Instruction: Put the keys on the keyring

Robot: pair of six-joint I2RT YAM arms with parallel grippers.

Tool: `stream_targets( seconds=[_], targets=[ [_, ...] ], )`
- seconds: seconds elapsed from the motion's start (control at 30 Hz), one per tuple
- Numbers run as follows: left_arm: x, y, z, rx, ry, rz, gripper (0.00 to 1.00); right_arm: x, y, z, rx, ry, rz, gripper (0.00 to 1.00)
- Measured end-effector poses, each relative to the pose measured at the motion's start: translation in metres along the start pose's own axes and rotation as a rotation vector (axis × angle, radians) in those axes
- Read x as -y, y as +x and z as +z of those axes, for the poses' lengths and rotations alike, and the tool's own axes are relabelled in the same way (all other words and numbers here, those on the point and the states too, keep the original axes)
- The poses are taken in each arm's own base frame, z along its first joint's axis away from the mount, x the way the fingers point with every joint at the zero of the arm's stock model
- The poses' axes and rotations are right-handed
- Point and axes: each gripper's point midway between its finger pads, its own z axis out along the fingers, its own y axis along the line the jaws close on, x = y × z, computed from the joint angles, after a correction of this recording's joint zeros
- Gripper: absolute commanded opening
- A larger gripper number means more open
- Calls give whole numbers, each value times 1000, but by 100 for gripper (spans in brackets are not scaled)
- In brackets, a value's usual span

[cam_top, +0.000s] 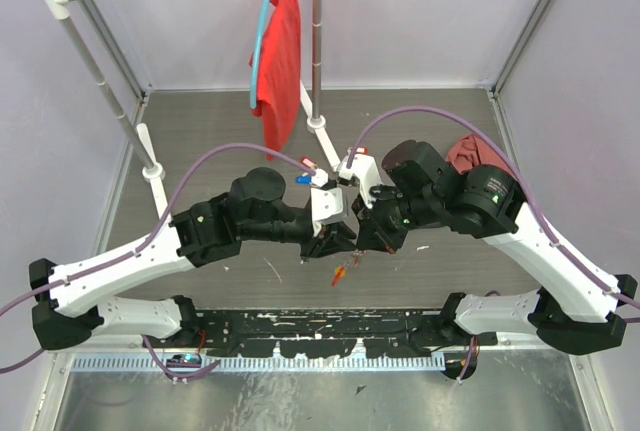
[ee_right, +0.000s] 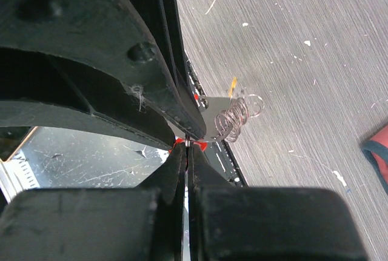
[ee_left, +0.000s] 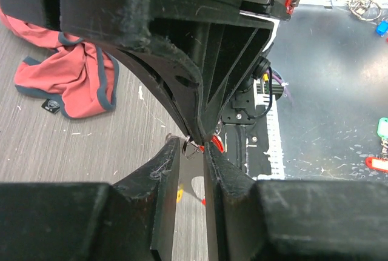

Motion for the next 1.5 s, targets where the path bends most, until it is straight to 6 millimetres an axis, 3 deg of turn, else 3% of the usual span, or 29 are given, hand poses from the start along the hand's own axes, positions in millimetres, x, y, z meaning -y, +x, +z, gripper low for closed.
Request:
stream_targets(
  seconds=[0.13, 0.37, 0.6, 0.7, 0.77, 1.0, 1.23, 1.5],
  targets=[
    [0, 2, 2, -6, 4, -2, 23, -1, -1, 0, 6, -4, -3, 1],
    [0, 7, 3, -26, 7, -7, 0, 0, 4, 3, -11, -9, -5, 1],
    [0, 7, 3, -25, 6, -6, 0, -1, 5, 2, -1, -13, -6, 2],
    [-1, 6, 3, -22, 4, -8, 0, -2, 4, 1, 17, -14, -9, 9],
    [-1, 4, 3, -16, 1, -12, 0, -2, 3, -1, 35, -13, -13, 19],
    [-4, 0, -7, 16, -49, -33, 0, -7, -16, -17, 184, -10, -25, 30],
    [-14, 1, -16, 84, -140, -81, 0, 0, -25, -37, 377, 55, 96, 30],
    [-17, -5, -25, 203, -183, -132, 0, 4, -26, -33, 519, 44, 246, 27]
  ],
)
